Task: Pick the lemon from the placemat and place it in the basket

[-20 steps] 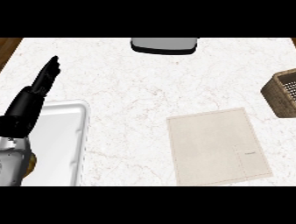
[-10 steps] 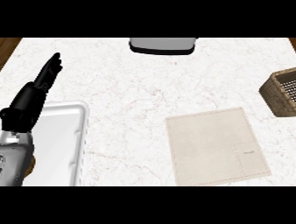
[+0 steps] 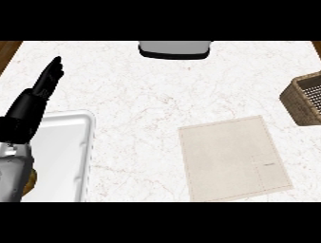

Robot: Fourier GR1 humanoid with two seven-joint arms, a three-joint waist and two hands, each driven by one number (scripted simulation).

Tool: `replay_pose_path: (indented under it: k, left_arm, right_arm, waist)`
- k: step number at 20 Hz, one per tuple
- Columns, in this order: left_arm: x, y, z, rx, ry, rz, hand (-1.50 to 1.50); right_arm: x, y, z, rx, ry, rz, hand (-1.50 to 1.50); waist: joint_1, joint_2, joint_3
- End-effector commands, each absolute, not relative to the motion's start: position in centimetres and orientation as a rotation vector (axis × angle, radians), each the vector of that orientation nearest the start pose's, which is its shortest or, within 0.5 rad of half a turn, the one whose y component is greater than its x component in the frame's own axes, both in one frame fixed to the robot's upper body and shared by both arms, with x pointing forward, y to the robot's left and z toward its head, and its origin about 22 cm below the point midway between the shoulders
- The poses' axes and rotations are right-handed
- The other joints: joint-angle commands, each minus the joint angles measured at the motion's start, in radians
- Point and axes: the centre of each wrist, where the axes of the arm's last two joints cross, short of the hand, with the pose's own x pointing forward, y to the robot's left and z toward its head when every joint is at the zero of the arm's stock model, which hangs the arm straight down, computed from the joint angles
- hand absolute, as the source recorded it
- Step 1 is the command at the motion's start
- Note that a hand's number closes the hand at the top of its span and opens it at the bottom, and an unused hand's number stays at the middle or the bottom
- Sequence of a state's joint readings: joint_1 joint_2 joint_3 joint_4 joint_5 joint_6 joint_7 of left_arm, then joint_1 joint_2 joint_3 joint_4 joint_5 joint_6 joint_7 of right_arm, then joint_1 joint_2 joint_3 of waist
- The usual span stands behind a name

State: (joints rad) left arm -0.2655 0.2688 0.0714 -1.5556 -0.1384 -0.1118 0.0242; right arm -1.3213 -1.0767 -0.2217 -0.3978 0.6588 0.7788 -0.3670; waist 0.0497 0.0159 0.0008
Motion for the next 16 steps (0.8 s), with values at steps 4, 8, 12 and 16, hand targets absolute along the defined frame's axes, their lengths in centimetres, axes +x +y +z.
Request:
replay_pose_path:
  k: [4, 8, 12, 16]
  left_arm:
    - [30.7, 28.0, 8.5, 0.244, -1.747, -0.405, 0.0]
    - [29.8, 27.2, 7.2, 0.252, -1.763, -0.389, 0.0]
    - [30.1, 28.1, 7.9, 0.232, -1.749, -0.393, 0.0]
    - [29.9, 28.2, 8.5, 0.268, -1.745, -0.405, 0.0]
  right_arm:
    - [35.3, -47.4, 39.2, -0.726, -1.419, 1.157, 1.5]
    - [35.9, -47.7, 36.9, -0.783, -1.385, 1.284, 1.5]
    - [36.7, -47.6, 36.4, -0.655, -1.361, 1.222, -1.5]
    - [36.7, -47.6, 36.8, -0.555, -1.393, 1.223, -1.5]
  waist:
    - [-0.012, 0.002, 0.0]
    - [-0.011, 0.003, 0.001]
    - [0.002, 0.005, 0.0]
    - [-0.01, -0.003, 0.0]
